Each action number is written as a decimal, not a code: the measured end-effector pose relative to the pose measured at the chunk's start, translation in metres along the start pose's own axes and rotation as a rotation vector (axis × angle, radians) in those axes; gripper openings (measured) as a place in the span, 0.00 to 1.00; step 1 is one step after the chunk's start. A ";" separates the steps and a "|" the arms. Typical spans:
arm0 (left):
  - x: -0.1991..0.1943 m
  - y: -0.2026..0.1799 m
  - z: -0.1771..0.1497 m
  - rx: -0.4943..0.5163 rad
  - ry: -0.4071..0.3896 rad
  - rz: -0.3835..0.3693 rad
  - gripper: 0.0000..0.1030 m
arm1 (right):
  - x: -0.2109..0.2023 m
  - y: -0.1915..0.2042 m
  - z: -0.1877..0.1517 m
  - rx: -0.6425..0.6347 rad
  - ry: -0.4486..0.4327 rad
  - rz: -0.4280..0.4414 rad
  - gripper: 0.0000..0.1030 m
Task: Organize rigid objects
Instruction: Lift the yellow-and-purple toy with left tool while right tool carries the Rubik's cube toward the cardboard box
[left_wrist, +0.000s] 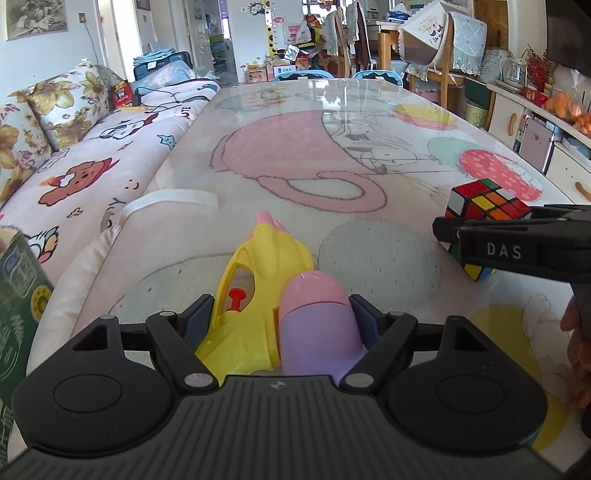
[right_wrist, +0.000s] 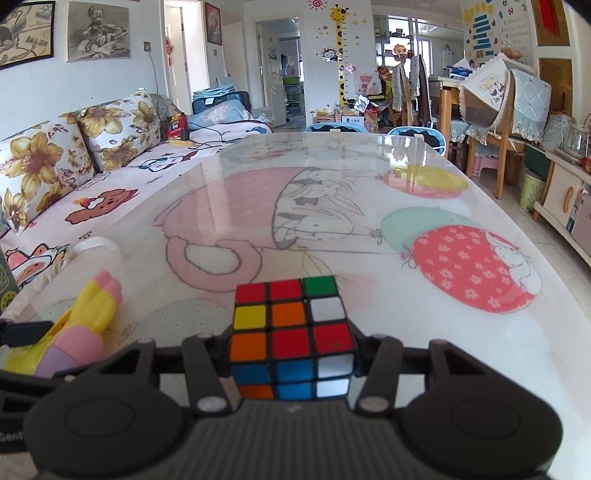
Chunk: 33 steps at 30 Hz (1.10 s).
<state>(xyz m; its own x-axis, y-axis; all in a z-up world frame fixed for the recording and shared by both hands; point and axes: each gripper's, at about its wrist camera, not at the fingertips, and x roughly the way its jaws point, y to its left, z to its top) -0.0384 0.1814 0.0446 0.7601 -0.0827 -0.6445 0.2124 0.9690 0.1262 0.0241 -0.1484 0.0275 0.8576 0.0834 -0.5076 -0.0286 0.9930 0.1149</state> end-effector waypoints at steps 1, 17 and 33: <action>-0.003 0.000 -0.002 -0.003 -0.001 0.000 0.95 | -0.002 0.001 -0.001 0.002 -0.004 -0.002 0.51; -0.024 0.016 -0.020 -0.034 0.003 0.003 0.95 | -0.042 0.026 -0.031 0.022 0.004 -0.018 0.51; -0.063 0.034 -0.025 -0.065 -0.042 0.038 0.42 | -0.087 0.054 -0.041 0.004 0.041 0.015 0.51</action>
<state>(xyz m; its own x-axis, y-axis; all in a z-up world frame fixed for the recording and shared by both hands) -0.0946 0.2255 0.0704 0.7924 -0.0543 -0.6076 0.1439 0.9846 0.0997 -0.0733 -0.0987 0.0425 0.8354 0.1022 -0.5401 -0.0393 0.9912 0.1267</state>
